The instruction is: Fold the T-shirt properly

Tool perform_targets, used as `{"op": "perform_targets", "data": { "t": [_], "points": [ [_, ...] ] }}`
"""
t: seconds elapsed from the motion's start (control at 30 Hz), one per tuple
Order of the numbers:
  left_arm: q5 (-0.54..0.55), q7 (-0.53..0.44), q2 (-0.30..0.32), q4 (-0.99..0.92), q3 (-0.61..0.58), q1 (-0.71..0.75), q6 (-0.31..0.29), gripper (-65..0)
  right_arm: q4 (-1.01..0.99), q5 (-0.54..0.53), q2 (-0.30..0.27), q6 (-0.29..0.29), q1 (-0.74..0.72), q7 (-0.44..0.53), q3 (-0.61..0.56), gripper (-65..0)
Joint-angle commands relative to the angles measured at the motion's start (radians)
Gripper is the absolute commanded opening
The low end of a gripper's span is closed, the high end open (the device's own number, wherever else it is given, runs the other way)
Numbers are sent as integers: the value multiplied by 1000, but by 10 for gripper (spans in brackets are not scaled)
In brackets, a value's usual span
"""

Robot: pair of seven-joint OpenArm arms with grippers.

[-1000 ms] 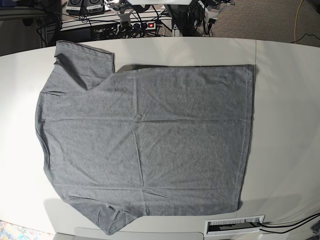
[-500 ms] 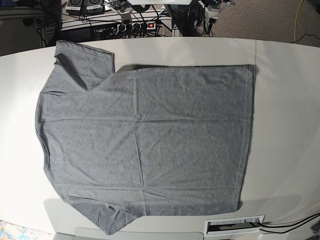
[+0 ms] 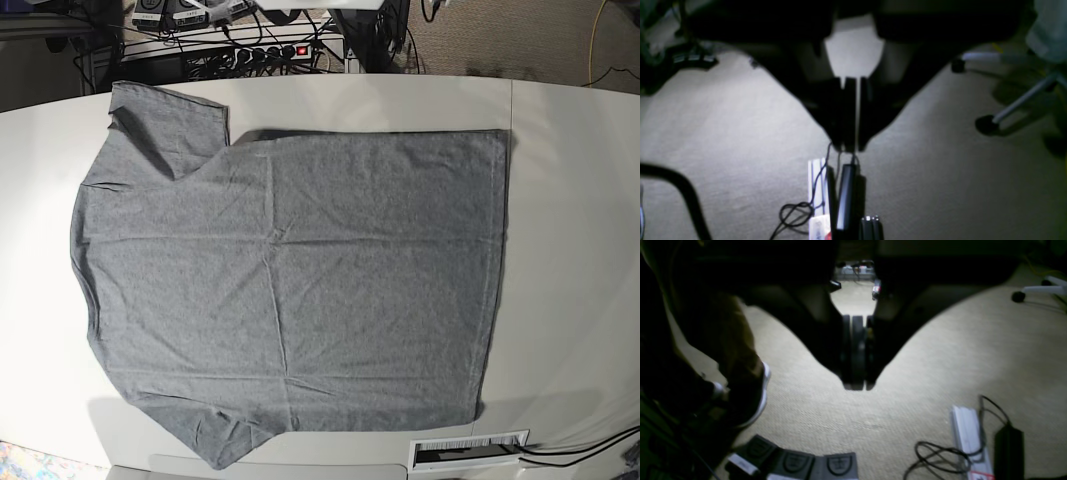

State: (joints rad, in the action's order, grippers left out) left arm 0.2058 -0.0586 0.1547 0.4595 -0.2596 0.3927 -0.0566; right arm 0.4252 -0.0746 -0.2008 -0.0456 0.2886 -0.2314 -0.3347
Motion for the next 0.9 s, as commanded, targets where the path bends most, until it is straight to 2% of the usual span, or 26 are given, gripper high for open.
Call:
{"op": "perform_targets", "data": {
  "t": [0.0, 0.23, 0.5, 0.67, 0.73, 0.8, 0.87],
  "points": [
    [3, -20, 10, 29, 0, 12, -4, -650, 11, 5, -20, -4, 16, -9, 2, -650],
    [4, -21, 73, 182, 0, 135, -3, -650, 199, 24, -113, -15, 128, -61, 2, -650],
    [1, -21, 160, 373, 0, 269, -3, -650, 498, 49, -250, -15, 323, -64, 2, -650],
    [-85, -21, 219, 565, 0, 385, -2, -650, 703, 54, -352, -14, 445, -65, 2, -650],
    [-119, -22, 242, 647, 1, 436, 0, -650, 780, 90, -388, -13, 489, -65, 2, -650],
    [-153, -29, 261, 723, 1, 486, 39, -650, 846, 134, -418, -9, 527, -66, 3, -650],
    [-210, -59, 275, 788, 1, 534, 105, -650, 900, 164, -444, -9, 555, -72, 3, -650]
  ]
}}
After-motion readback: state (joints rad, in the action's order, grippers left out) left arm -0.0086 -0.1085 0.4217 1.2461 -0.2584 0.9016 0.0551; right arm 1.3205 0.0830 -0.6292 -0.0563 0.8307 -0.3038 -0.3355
